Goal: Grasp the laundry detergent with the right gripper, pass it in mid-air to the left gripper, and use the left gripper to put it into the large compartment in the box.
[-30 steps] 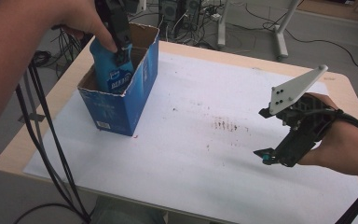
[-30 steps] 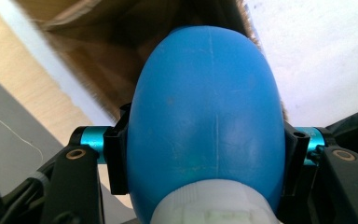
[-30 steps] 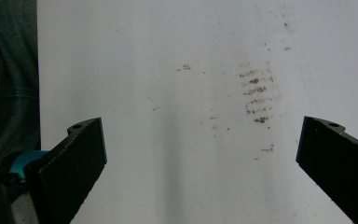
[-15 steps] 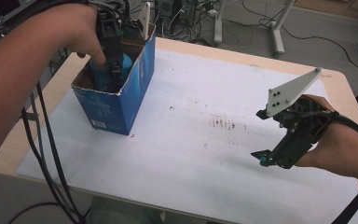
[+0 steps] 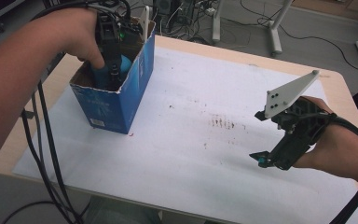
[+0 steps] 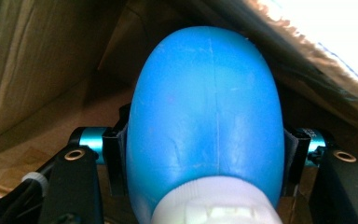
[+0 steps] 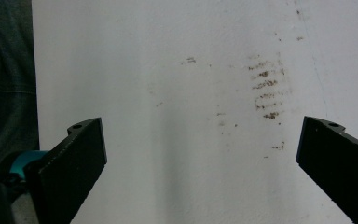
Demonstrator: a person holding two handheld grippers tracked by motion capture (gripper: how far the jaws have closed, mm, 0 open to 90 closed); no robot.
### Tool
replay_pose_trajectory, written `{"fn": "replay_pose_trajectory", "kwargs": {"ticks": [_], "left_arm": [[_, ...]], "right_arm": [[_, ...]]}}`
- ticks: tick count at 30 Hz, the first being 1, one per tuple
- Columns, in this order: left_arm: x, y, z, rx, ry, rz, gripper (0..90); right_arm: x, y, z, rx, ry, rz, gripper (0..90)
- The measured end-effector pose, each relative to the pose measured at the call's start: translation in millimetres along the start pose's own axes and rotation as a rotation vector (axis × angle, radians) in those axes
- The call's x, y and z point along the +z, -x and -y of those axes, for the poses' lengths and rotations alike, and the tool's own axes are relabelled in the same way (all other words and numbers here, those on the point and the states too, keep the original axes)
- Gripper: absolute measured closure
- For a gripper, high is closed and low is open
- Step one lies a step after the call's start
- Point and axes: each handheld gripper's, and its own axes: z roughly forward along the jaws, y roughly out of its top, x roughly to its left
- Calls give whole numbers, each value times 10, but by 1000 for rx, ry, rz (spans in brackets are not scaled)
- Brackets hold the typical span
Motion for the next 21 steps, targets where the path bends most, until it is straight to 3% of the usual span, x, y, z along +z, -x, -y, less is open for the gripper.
{"fn": "replay_pose_trajectory", "kwargs": {"ticks": [9, 21], "left_arm": [[-95, -2, 25, -16, -9, -6, 264], [-448, 65, 30, -24, 16, -32, 193]], "right_arm": [[7, -14, -11, -2, -2, 1, 7], [-54, -28, 10, 2, 17, 8, 7]]}}
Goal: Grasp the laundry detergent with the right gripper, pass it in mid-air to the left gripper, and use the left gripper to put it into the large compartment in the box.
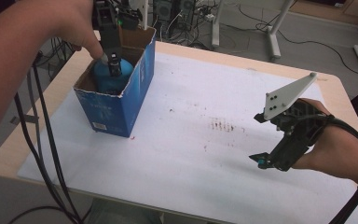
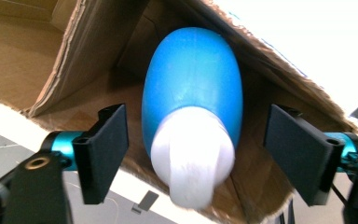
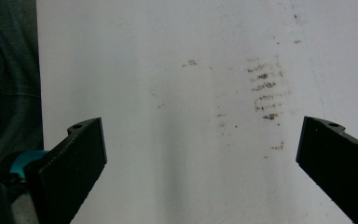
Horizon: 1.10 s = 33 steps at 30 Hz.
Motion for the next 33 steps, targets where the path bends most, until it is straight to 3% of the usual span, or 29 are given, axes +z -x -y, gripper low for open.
{"fn": "replay_pose_trajectory", "kwargs": {"ticks": [10, 22, 27, 33], "left_arm": [[-260, 132, -60, 34, 18, -29, 139], [-443, 510, -275, 179, 50, 15, 91], [-433, 665, -385, 257, 39, 22, 62], [-364, 798, -515, 318, 16, 20, 41]], "right_arm": [[-139, 39, 22, 8, -3, -3, 7], [-358, 162, -81, -16, -36, -5, 7], [-455, 222, -118, -35, -49, -19, 7], [-522, 285, -120, -61, -106, -33, 7]]}}
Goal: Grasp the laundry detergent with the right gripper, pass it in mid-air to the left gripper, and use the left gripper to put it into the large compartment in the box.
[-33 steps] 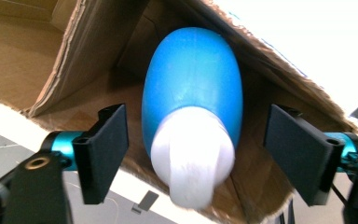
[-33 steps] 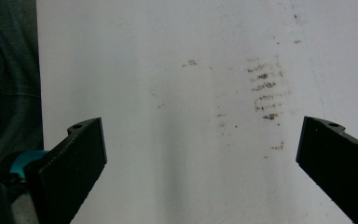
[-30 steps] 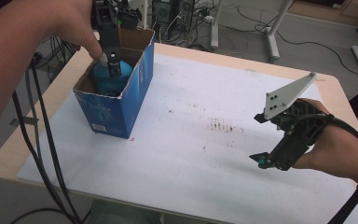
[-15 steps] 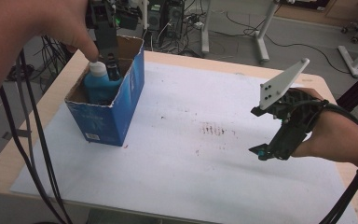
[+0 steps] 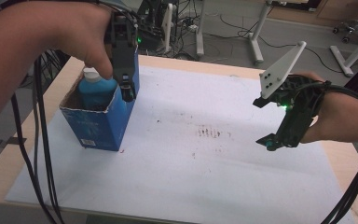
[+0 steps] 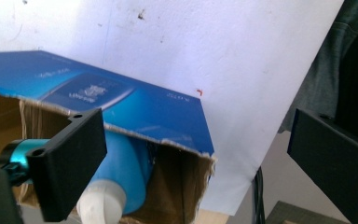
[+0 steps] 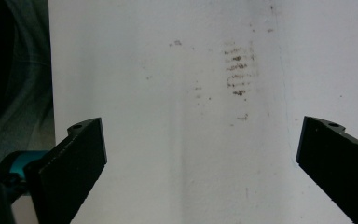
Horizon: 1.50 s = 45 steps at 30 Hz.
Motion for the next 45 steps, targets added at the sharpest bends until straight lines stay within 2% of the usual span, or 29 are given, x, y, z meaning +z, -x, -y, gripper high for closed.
{"fn": "replay_pose_trajectory", "kwargs": {"ticks": [10, 14, 16, 21, 37, 45], "left_arm": [[145, 50, -261, 67, -10, 18, 16], [258, 87, -407, 126, -16, 20, 16], [287, 101, -441, 136, -11, 25, 16], [331, 96, -479, 153, -9, 23, 16], [326, 41, -452, 156, 25, 35, 16], [328, 41, -463, 159, 25, 39, 16]], "right_arm": [[65, 94, 87, -22, -102, -11, 7], [176, 128, 98, -55, -175, -20, 7], [219, 154, 111, -60, -205, -22, 7], [292, 214, 147, -65, -238, -26, 7], [346, 239, 120, -72, -243, -31, 7], [348, 229, 114, -76, -243, -31, 7]]}}
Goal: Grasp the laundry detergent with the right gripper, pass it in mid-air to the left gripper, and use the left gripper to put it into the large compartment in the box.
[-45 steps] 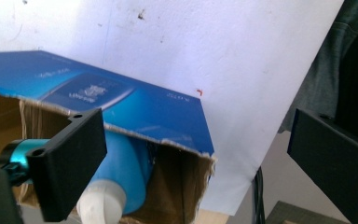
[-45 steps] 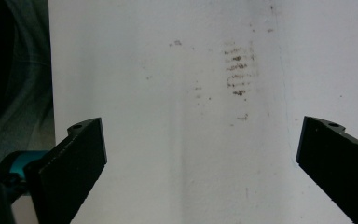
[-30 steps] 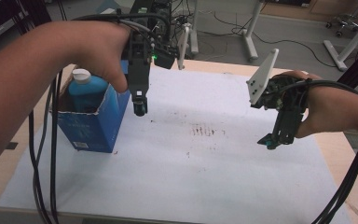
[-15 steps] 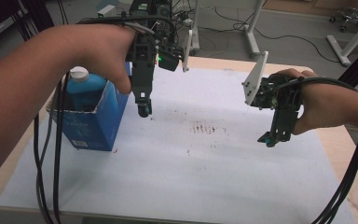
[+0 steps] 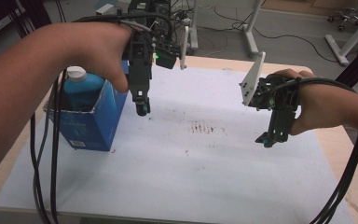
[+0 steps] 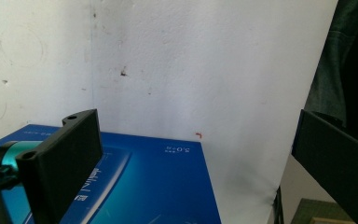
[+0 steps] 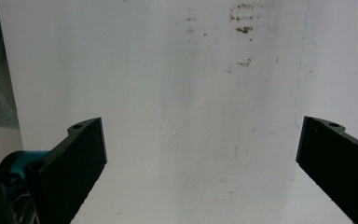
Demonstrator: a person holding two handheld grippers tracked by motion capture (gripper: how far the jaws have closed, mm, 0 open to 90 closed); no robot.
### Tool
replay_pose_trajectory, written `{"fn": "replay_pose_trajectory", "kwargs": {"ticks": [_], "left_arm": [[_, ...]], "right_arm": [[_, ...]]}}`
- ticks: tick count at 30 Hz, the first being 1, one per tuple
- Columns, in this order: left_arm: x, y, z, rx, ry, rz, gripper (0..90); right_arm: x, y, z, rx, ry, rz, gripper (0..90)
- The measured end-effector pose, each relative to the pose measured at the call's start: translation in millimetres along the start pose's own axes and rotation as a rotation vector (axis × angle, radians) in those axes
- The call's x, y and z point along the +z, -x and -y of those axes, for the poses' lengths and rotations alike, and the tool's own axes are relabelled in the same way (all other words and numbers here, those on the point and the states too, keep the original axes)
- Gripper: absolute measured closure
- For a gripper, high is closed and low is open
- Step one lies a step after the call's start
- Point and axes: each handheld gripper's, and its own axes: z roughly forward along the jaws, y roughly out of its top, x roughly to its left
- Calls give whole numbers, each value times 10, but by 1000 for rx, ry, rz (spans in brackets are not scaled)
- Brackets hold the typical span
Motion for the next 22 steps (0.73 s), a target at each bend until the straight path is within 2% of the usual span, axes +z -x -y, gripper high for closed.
{"fn": "replay_pose_trajectory", "kwargs": {"ticks": [22], "left_arm": [[50, 21, -25, 0, -3, 6, 16]], "right_arm": [[2, -21, 37, 11, 5, 8, 7]]}}
